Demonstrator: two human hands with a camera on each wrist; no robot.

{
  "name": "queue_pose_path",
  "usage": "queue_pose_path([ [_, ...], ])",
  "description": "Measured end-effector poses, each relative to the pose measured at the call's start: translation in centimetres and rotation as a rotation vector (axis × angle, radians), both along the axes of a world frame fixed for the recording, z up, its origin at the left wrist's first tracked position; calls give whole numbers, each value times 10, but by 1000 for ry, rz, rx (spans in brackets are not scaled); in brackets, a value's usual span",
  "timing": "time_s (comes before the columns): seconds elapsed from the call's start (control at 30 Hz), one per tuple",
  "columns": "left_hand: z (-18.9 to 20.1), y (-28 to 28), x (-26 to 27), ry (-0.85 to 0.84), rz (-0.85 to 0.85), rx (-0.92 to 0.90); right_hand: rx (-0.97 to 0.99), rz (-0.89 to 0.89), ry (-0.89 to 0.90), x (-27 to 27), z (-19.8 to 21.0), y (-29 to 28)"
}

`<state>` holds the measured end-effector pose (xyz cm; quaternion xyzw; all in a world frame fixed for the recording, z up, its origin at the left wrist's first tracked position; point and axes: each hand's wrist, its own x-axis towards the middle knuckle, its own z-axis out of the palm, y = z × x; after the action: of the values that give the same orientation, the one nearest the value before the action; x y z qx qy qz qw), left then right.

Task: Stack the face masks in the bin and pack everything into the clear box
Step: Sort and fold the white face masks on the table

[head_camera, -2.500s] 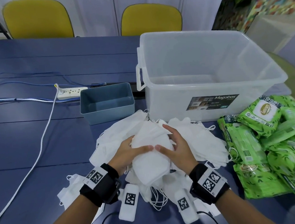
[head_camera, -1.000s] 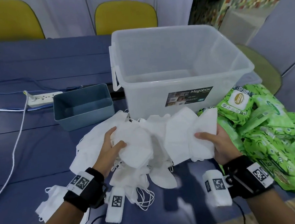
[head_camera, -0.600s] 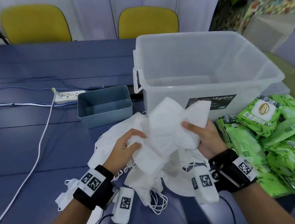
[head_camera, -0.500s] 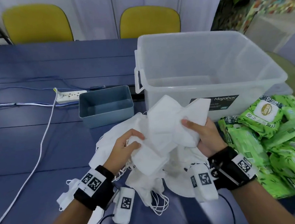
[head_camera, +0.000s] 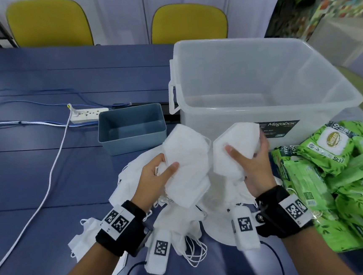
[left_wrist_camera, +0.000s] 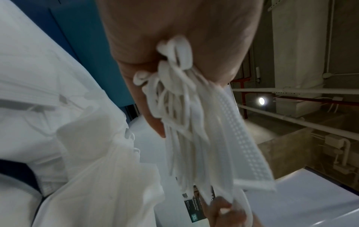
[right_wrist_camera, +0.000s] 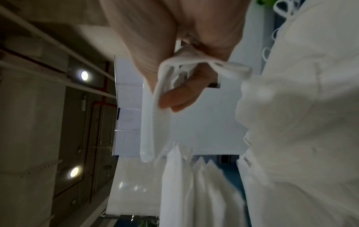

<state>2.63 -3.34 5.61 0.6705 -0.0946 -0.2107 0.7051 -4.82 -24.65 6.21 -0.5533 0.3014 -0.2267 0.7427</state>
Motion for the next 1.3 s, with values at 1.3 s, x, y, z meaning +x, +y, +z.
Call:
queue_pose_path([
  [1.3, -28, 11, 0, -220, -427, 305, -814, 483, 140, 4, -15, 33],
])
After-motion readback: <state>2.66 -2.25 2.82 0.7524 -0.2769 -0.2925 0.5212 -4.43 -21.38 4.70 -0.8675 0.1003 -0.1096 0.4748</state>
